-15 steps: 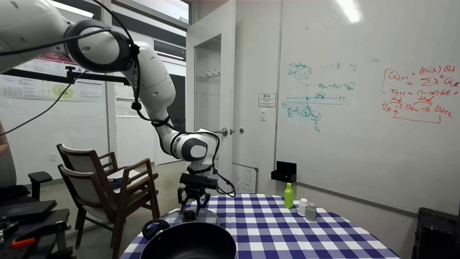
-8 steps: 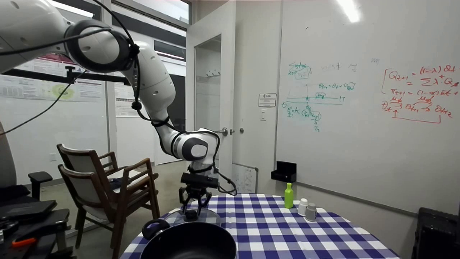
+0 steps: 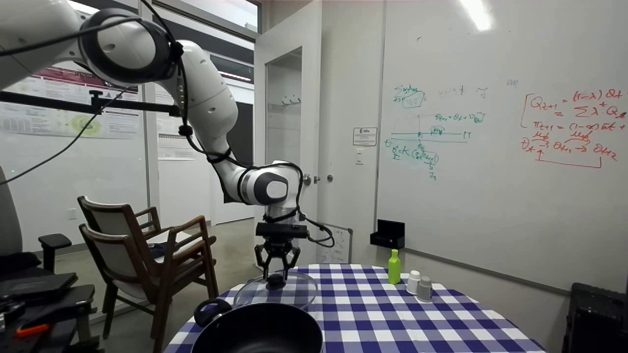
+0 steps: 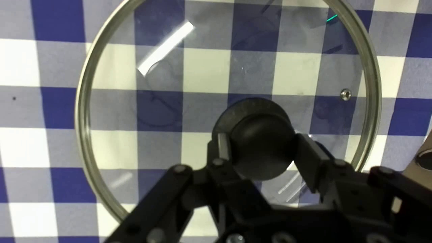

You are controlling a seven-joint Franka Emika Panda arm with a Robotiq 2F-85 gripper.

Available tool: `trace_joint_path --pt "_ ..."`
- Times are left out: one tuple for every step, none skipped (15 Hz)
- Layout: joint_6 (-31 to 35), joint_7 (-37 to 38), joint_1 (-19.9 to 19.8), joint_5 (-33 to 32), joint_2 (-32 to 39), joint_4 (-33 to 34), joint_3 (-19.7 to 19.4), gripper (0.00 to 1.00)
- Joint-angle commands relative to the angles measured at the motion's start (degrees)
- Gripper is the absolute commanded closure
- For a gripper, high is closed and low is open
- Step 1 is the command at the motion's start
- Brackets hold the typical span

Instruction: Put the glass lid on the black pot

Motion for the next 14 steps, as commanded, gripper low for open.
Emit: trace_joint_path --pt "0.2 2.6 1.9 -2.9 -6.2 -3.6 -1.7 0.75" --pt "0.3 3.2 2.2 -3.7 -7.4 -4.2 -2.1 0.75" --pt "0.3 3.8 2.4 -4.4 -8.4 -4.7 -2.4 0.75" --pt "0.3 4.5 2.4 -5.1 -9.6 -5.3 -2.8 0.75" --pt "0.5 5.4 2.6 -5.8 -10.7 -6.0 -3.3 0.75" --pt "0.1 5.9 2.6 -6.2 -11.8 -6.5 -3.5 0.75" --pt "0.2 6.8 2.6 -6.8 -12.8 -7.0 -3.8 0.75" --pt "0.2 7.6 2.4 -7.2 -14.1 -7.9 -4.2 0.75" --pt "-0.1 8.0 2.2 -7.3 -15.1 -8.5 -4.3 0.75" --pt "-0.3 8.9 1.9 -7.3 -16.1 -9.1 -4.8 0.75" --pt "-0.4 9.7 1.8 -7.5 -17.0 -9.9 -5.2 0.75" --pt "-0.7 10.5 1.4 -7.4 -17.7 -10.6 -5.7 0.75" --pt "-0.6 11.4 1.1 -7.6 -18.5 -11.5 -6.2 0.75" --pt "-0.4 12.1 0.6 -7.4 -19.2 -12.5 -6.6 0.75"
